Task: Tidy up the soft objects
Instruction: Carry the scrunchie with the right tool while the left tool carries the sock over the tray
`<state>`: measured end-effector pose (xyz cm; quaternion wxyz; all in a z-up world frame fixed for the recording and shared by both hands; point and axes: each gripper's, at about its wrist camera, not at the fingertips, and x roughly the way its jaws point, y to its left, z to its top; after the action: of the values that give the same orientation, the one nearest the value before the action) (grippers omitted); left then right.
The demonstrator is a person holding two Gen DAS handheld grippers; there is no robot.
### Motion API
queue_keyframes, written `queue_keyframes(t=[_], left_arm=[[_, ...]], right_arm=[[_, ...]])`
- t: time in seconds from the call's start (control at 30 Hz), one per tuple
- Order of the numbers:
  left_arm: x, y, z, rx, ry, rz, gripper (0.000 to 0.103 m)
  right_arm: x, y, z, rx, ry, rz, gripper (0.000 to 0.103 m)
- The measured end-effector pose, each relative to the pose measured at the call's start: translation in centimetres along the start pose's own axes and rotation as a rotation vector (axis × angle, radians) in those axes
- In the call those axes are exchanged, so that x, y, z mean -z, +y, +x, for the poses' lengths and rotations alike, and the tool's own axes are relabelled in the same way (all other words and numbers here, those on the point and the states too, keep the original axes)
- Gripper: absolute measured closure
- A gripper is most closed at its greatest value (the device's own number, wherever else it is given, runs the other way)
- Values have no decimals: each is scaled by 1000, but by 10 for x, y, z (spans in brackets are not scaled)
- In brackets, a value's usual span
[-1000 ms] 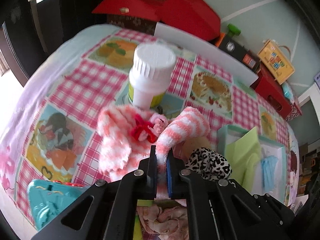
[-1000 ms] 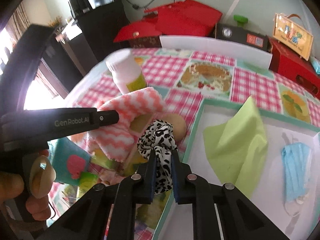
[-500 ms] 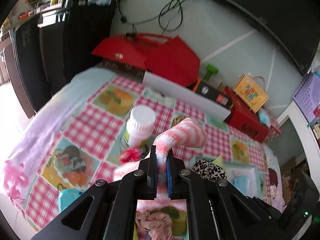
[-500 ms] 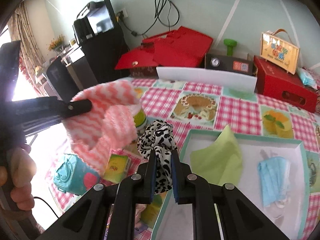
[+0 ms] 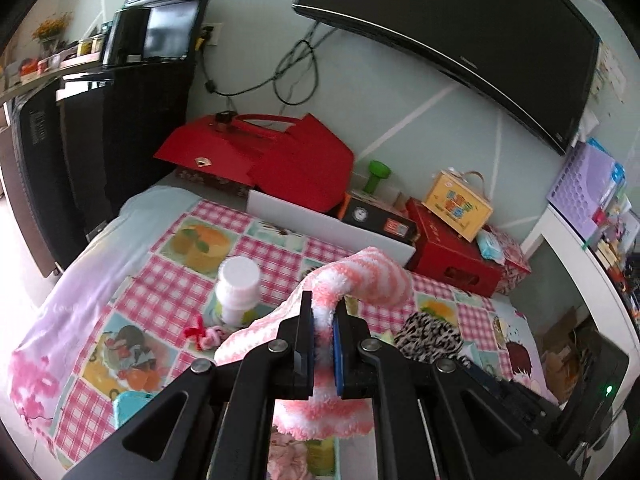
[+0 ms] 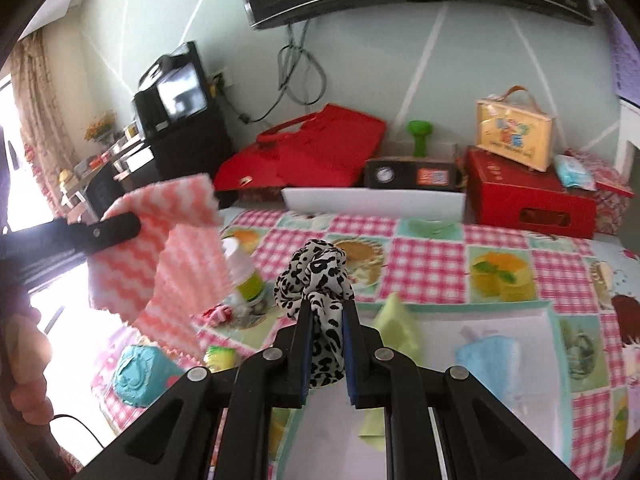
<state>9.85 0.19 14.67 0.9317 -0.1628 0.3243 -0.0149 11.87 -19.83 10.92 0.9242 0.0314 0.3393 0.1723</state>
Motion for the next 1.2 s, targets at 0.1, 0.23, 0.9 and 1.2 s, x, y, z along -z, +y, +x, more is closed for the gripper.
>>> queue_keyframes(t=[0.1, 0.23, 0.9, 1.2], left_arm=[[2, -17, 8, 21, 25, 33, 96], [8, -41, 16, 55, 55, 76, 96], [57, -142, 83, 180, 247, 234, 96], [93, -129, 145, 101, 390, 202, 96]], right_arm=[[-2, -21, -8, 47, -12, 35, 89], [-2, -55, -21, 119, -27, 94, 89], [26, -176, -44, 390, 35, 312, 89], [47, -191, 5, 369, 149, 339, 89]])
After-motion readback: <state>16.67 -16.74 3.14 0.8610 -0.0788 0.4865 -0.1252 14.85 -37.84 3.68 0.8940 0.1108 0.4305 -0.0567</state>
